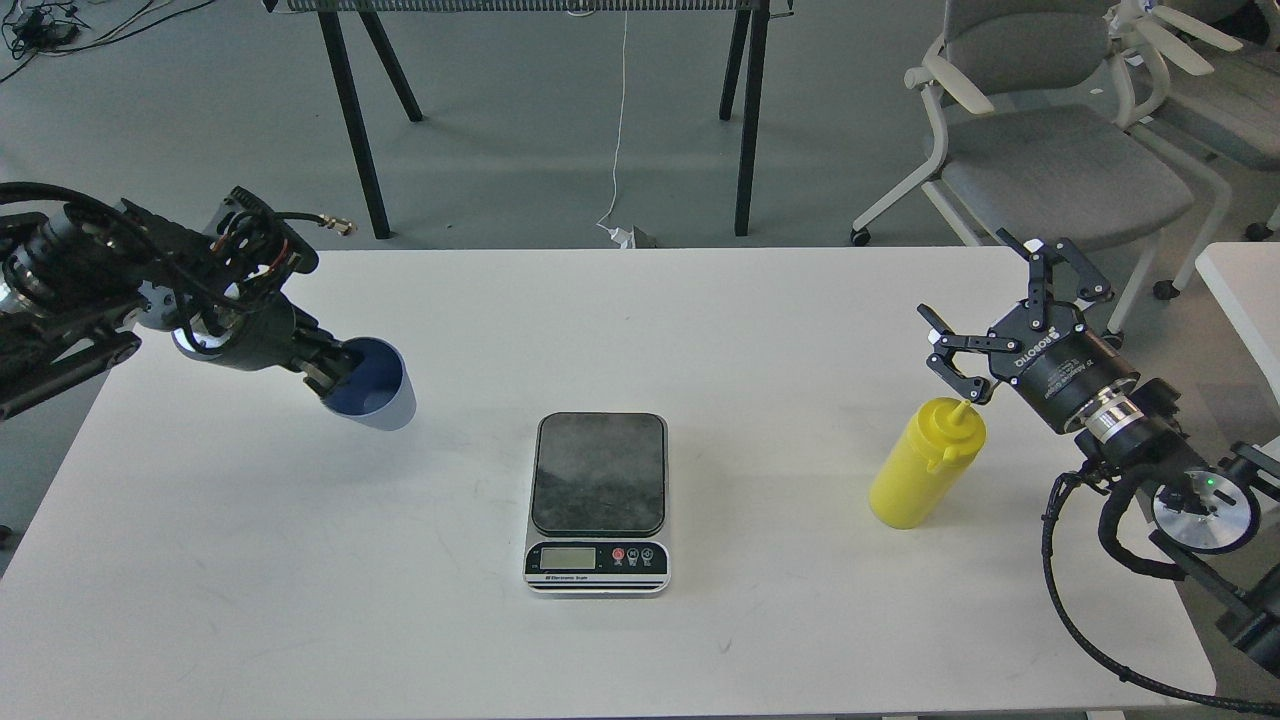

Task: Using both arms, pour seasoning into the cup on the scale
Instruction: 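Lift the blue cup with the left gripper and lower it onto the scale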

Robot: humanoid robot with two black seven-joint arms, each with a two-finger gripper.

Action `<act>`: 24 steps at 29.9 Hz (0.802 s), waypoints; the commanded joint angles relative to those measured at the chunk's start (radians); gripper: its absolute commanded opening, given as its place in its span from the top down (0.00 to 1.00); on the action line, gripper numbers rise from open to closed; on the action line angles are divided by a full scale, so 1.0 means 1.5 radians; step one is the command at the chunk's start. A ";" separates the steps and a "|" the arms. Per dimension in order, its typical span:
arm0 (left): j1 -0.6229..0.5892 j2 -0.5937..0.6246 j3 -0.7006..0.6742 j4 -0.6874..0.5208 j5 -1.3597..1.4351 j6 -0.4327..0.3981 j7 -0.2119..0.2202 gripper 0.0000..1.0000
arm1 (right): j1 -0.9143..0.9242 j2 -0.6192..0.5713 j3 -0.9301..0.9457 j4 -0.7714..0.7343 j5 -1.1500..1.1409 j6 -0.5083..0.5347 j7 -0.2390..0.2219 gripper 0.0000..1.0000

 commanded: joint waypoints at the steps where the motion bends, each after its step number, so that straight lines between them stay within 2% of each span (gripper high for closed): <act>1: -0.055 -0.044 -0.002 -0.002 -0.028 0.000 0.000 0.97 | 0.000 0.000 0.001 0.000 0.000 0.000 0.000 0.01; 5: -0.091 -0.119 -0.001 -0.002 -0.066 0.000 0.000 0.97 | 0.000 0.000 0.002 0.000 0.000 0.000 0.000 0.01; 11: -0.081 -0.208 0.004 -0.001 -0.067 0.000 0.000 0.97 | -0.004 -0.001 0.004 0.000 0.001 0.000 0.001 0.01; 24: -0.027 -0.209 0.006 -0.010 -0.063 0.000 0.000 0.96 | -0.008 0.000 0.004 -0.006 0.001 0.000 0.001 0.01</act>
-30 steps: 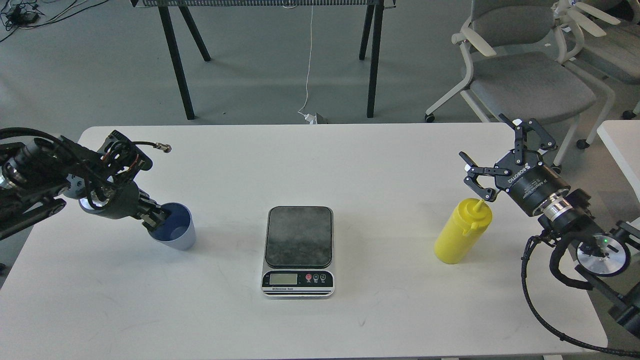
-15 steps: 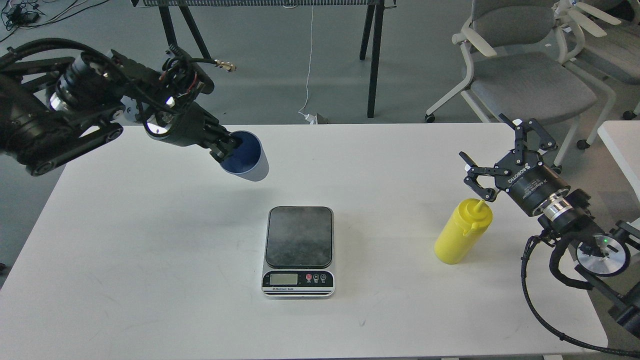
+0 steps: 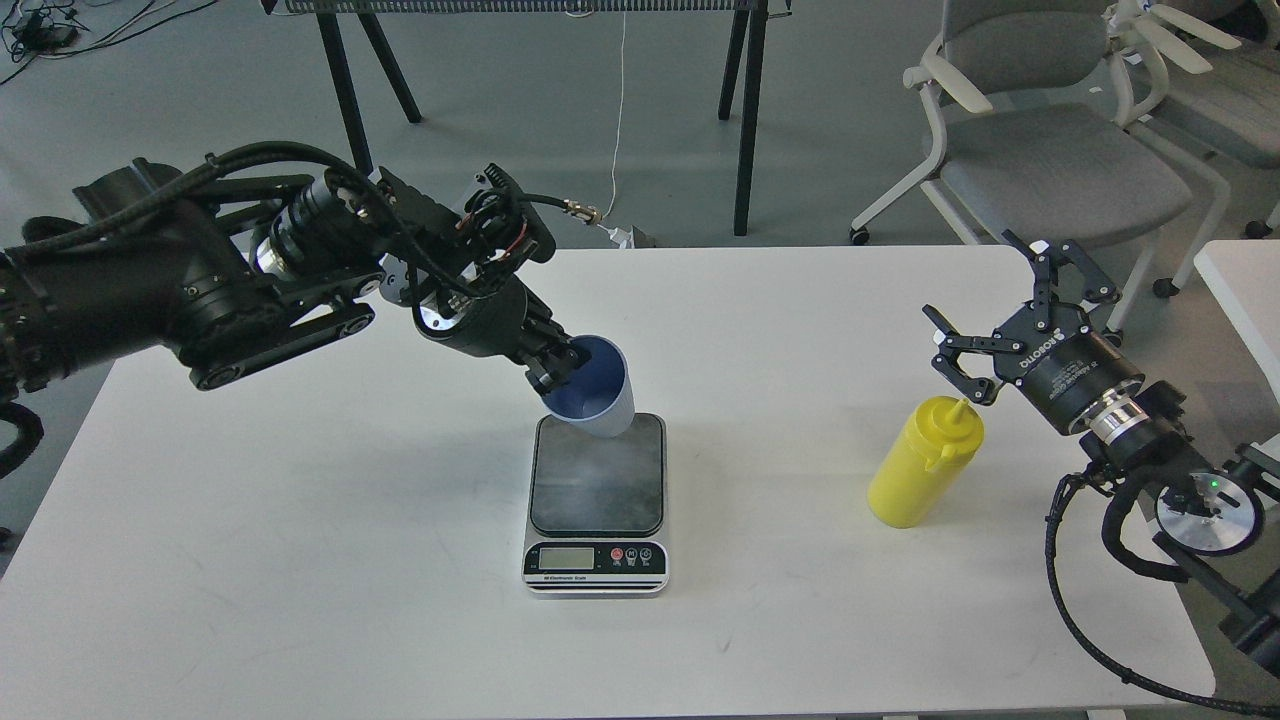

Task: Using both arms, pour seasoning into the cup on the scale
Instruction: 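Lift the blue cup with the left gripper and lower it onto the scale, then release the cup and raise the left gripper away from the scale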

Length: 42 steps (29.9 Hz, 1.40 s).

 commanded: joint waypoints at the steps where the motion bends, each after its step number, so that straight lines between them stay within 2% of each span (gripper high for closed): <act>1: 0.013 0.003 0.000 -0.011 0.000 0.000 0.000 0.96 | -0.002 0.000 0.000 0.000 0.000 0.000 0.000 0.01; 25: 0.048 -0.003 -0.002 -0.016 0.001 0.000 0.000 0.93 | -0.008 0.000 0.000 0.000 0.000 0.000 0.001 0.01; 28: 0.047 -0.005 -0.002 -0.019 -0.001 0.000 0.000 0.83 | -0.009 0.000 0.000 0.000 0.000 0.000 0.001 0.01; 35: 0.045 -0.004 -0.010 -0.033 -0.010 0.000 0.000 0.39 | -0.012 -0.001 0.001 0.000 0.000 0.000 0.002 0.01; 40: 0.038 -0.001 -0.012 -0.031 -0.050 0.000 0.000 0.27 | -0.012 -0.001 0.001 0.000 0.000 0.000 0.002 0.01; 42: 0.031 -0.001 -0.013 -0.026 -0.063 0.000 0.000 0.19 | -0.012 0.000 0.001 0.000 0.000 0.000 0.002 0.01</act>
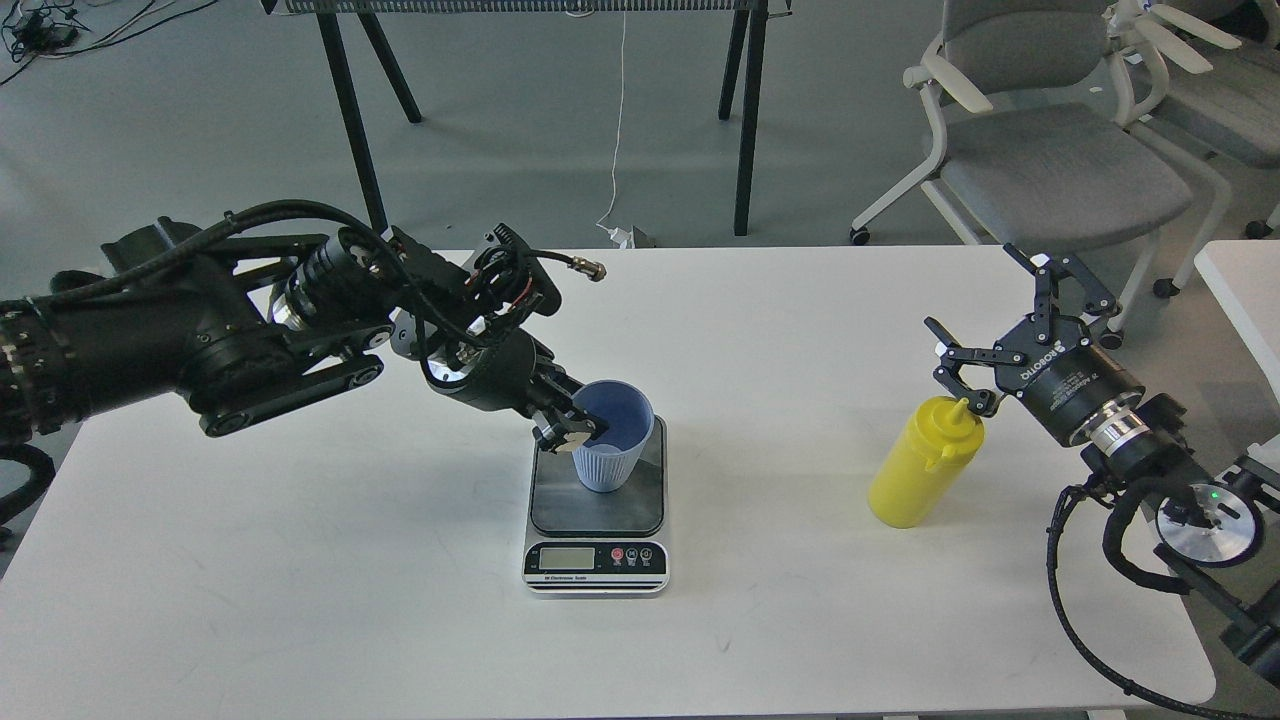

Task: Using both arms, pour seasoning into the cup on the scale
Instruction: 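Release the cup and raise the left gripper away from the scale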

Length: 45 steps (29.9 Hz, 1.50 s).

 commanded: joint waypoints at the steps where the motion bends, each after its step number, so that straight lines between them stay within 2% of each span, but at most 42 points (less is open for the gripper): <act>1: -0.013 0.002 -0.001 0.008 -0.023 0.000 0.000 0.17 | 0.000 0.001 0.000 0.000 0.000 0.000 0.000 0.01; 6: -0.058 0.007 0.001 0.016 -0.058 0.000 0.000 0.04 | 0.000 0.000 0.001 0.003 0.000 0.000 -0.001 0.01; 11: -0.101 0.018 -0.002 0.045 -0.112 0.000 0.000 0.01 | 0.003 -0.006 0.006 0.013 0.002 0.000 -0.002 0.01; 15: -0.120 0.028 -0.028 0.092 -0.252 0.000 0.000 0.01 | 0.008 -0.030 0.016 0.059 -0.001 0.000 -0.007 0.01; 23: -0.113 0.035 -0.074 0.273 -0.575 0.000 0.000 0.01 | 0.015 -0.221 0.066 0.246 0.024 0.000 -0.015 0.01; 27: -0.110 0.051 -0.074 0.315 -0.695 0.000 0.000 0.01 | -0.011 -0.305 0.068 0.276 0.185 0.000 -0.014 0.01; 32: -0.085 0.074 -0.075 0.315 -0.723 0.000 0.000 0.01 | -0.112 -0.336 0.067 0.270 0.432 0.000 -0.013 0.01; 35: -0.062 0.093 -0.075 0.315 -0.724 0.000 0.000 0.01 | -0.199 -0.336 0.065 0.271 0.511 0.000 -0.009 0.01; 39: -0.026 0.100 -0.075 0.315 -0.723 0.000 0.000 0.01 | -0.318 -0.318 0.061 0.280 0.537 0.000 -0.001 0.01; 45: -0.015 0.102 -0.075 0.315 -0.723 0.000 0.000 0.01 | -0.467 -0.259 0.057 0.295 0.529 0.000 -0.004 0.01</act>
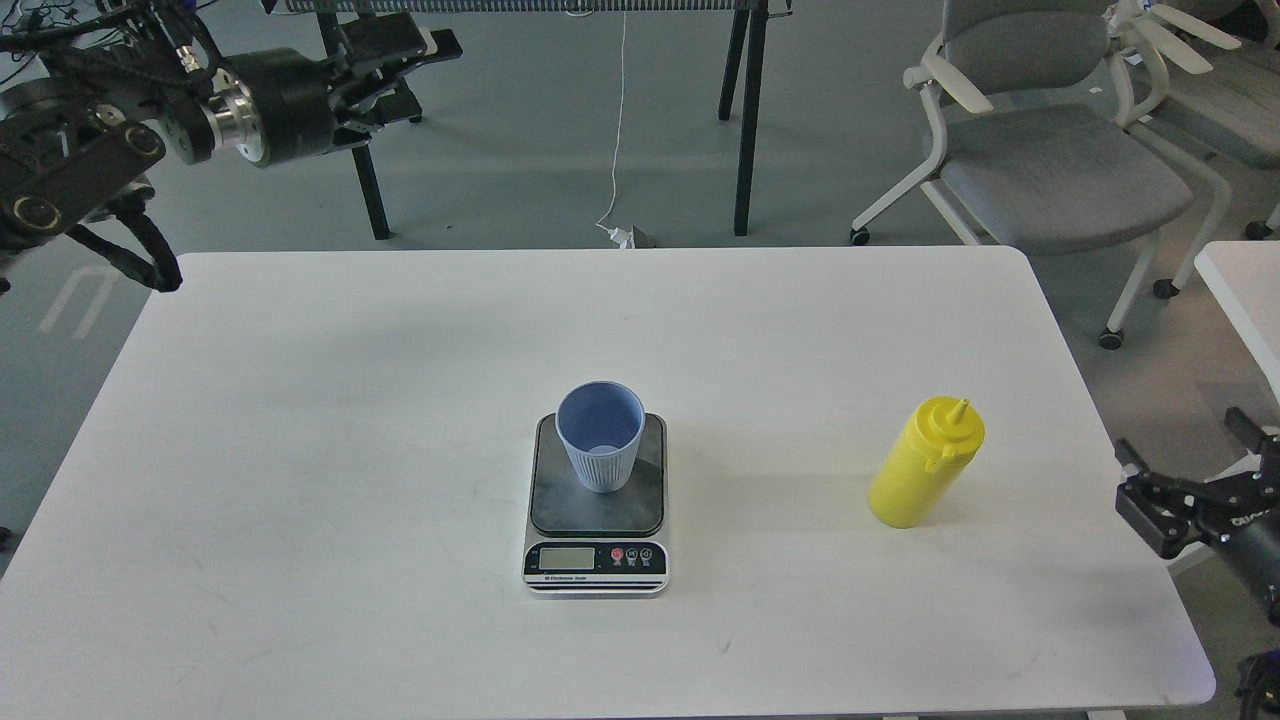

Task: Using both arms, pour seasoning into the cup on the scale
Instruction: 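Release the cup and raise the left gripper away from the scale, then move the right gripper to the yellow bottle and close around it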

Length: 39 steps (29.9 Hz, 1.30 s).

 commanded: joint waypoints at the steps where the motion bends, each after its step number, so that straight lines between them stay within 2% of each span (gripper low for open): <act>1: 0.004 0.000 0.000 0.000 0.001 0.000 0.000 0.01 | -0.073 0.018 -0.003 0.004 -0.008 0.000 -0.003 0.01; 9: 0.013 -0.013 0.000 0.000 0.002 0.000 0.000 0.01 | -0.016 0.090 -0.029 -0.003 -0.098 0.000 -0.003 0.01; 19: 0.038 -0.010 0.000 0.000 0.002 0.000 0.000 0.01 | 0.100 0.144 -0.132 -0.044 -0.105 0.000 -0.002 0.01; 33: 0.055 -0.009 0.000 0.000 0.003 0.000 0.000 0.01 | 0.150 0.260 -0.180 -0.133 -0.157 0.000 -0.003 0.01; 39: 0.060 -0.008 0.000 0.000 0.004 0.000 0.000 0.01 | 0.160 0.266 -0.181 -0.132 -0.162 0.000 -0.002 0.01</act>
